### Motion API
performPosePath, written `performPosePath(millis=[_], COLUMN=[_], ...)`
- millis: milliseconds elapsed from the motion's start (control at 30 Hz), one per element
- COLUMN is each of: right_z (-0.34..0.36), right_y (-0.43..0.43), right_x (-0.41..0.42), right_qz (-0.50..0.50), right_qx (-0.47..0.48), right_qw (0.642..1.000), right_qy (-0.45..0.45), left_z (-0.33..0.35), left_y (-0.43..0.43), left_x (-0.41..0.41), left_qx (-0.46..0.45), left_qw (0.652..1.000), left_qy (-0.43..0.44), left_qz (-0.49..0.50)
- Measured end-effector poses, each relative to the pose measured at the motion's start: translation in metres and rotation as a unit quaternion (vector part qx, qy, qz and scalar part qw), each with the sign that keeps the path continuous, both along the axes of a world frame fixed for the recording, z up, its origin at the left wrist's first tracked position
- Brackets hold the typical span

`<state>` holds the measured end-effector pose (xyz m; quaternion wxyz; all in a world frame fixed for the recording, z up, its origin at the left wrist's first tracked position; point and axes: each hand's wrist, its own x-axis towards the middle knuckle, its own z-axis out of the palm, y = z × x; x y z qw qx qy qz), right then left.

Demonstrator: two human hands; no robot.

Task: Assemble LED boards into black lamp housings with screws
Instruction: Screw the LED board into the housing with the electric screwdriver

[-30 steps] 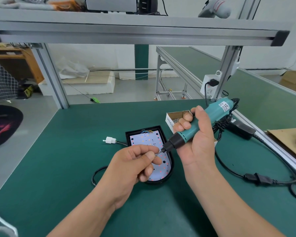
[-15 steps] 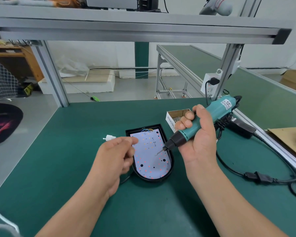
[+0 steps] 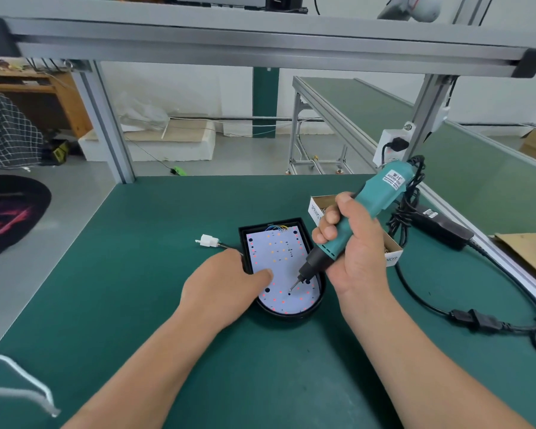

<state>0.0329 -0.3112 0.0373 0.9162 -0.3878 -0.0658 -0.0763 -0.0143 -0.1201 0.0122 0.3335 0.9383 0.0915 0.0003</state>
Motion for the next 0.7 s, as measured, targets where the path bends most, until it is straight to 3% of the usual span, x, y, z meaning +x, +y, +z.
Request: performPosePath(millis=[267,700], right_z=[-0.002,0.0056], right_y=[0.0001,0.0053], right_x=[0.0017,-0.0082], right_qz=[0.002,0.02], right_qx=[-0.021,-0.107], right_qw=[1.0,0.992], right_qy=[-0.011,-0.065], left_z=[0.0017,-0.0014], left_y=[-0.0024,-0.001], left_x=[0.0026,0.0058], left_qx=[0.029,0.003], left_qw=[1.0,1.0], left_qy=[0.01,0.012], left_qz=[0.001,-0.004])
